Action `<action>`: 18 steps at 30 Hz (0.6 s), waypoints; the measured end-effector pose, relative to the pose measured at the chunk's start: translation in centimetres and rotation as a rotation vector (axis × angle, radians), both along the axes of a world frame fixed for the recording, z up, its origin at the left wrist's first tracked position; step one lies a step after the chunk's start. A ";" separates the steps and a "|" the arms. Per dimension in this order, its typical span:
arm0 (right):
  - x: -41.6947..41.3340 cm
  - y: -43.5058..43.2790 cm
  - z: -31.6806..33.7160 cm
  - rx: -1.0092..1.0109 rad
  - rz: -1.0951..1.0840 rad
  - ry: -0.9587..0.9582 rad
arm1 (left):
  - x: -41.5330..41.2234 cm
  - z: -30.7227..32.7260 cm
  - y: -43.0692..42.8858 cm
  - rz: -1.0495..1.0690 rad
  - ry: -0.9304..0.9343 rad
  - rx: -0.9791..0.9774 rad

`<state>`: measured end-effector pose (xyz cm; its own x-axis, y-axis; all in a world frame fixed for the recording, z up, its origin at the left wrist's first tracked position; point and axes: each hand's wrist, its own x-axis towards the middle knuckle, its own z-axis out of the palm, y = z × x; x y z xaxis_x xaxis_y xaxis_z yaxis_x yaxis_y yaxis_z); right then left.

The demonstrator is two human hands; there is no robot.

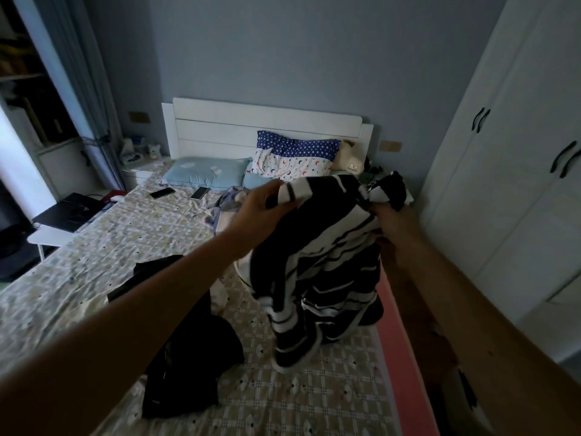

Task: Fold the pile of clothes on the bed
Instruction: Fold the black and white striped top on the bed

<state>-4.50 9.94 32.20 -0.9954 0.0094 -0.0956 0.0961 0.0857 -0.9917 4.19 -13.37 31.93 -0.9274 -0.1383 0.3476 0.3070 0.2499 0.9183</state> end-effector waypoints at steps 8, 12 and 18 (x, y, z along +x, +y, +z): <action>1.3 -1.5 4.2 0.265 0.467 0.554 | -1.4 7.0 0.8 -0.211 0.016 0.036; 2.6 -4.3 5.6 0.144 0.733 0.426 | -1.8 7.5 2.0 -0.187 0.145 -0.366; 2.3 -5.8 4.5 0.374 0.637 0.585 | -0.6 4.2 -0.3 -0.152 -0.017 -0.210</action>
<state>-2.17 4.09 36.67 -0.7128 -0.6240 0.3202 -0.5830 0.2735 -0.7650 3.55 -13.62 36.12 -0.9381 0.0763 0.3379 0.3401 0.3882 0.8565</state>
